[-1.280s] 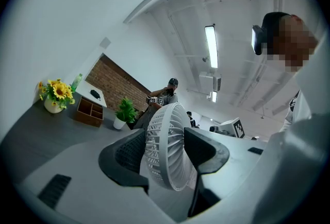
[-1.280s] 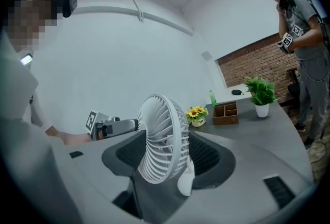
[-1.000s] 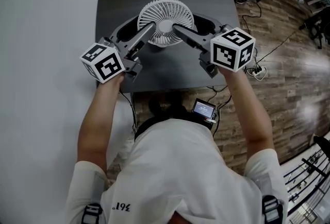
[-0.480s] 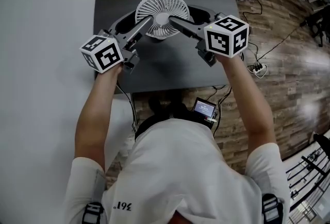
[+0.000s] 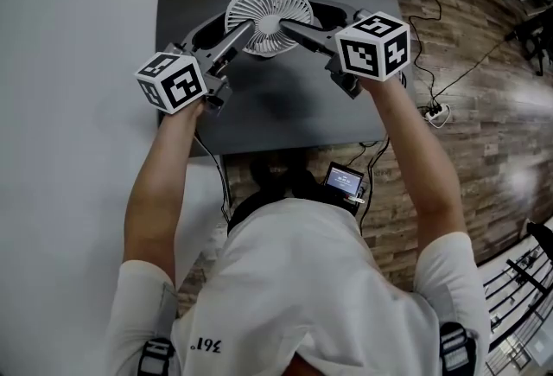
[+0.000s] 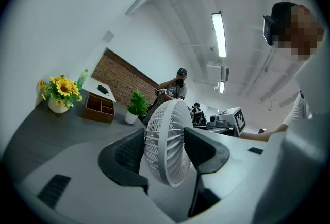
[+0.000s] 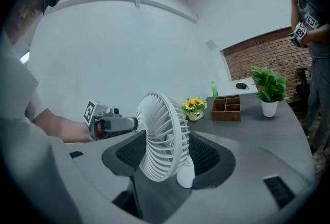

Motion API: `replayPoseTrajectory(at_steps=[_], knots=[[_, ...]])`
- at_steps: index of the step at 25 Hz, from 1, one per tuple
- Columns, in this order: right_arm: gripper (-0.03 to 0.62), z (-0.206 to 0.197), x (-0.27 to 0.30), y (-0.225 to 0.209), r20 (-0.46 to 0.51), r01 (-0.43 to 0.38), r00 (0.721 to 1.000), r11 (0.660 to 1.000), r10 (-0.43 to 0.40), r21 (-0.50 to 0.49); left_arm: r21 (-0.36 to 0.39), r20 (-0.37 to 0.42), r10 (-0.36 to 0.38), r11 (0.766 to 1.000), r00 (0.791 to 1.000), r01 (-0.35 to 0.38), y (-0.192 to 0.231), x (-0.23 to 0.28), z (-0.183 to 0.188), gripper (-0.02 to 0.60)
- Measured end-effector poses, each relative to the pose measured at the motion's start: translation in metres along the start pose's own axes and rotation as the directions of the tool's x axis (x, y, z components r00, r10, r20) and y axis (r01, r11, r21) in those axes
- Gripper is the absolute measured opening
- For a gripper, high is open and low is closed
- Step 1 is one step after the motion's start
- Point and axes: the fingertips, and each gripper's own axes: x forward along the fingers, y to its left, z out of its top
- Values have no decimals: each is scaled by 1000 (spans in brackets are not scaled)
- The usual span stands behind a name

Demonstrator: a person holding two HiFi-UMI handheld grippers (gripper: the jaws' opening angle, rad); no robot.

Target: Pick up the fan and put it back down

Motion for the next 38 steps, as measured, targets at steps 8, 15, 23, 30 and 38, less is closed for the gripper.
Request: replayPoseTrajectory(at_steps=[8, 15, 23, 30, 38], knots=[[264, -4, 2, -2, -13, 8, 1000, 1000, -8, -4, 7, -13, 8, 1000, 1000, -8, 3, 1, -5, 245], [264, -9, 4, -8, -19, 21, 1000, 1000, -21, -22, 23, -23, 16, 1000, 1000, -16, 7, 6, -11, 245], [264, -13, 7, -11, -10, 14, 1000, 999, -15, -32, 34, -30, 33, 999, 999, -32, 10, 7, -15, 244], [264, -14, 7, -13, 10, 3, 1000, 1000, -3, -29, 37, -28, 26, 999, 999, -25, 12, 8, -16, 245], [265, -12, 8, -11, 12, 7, 1000, 996, -6, -86, 24, -34, 25, 999, 999, -24, 12, 9, -17, 245]])
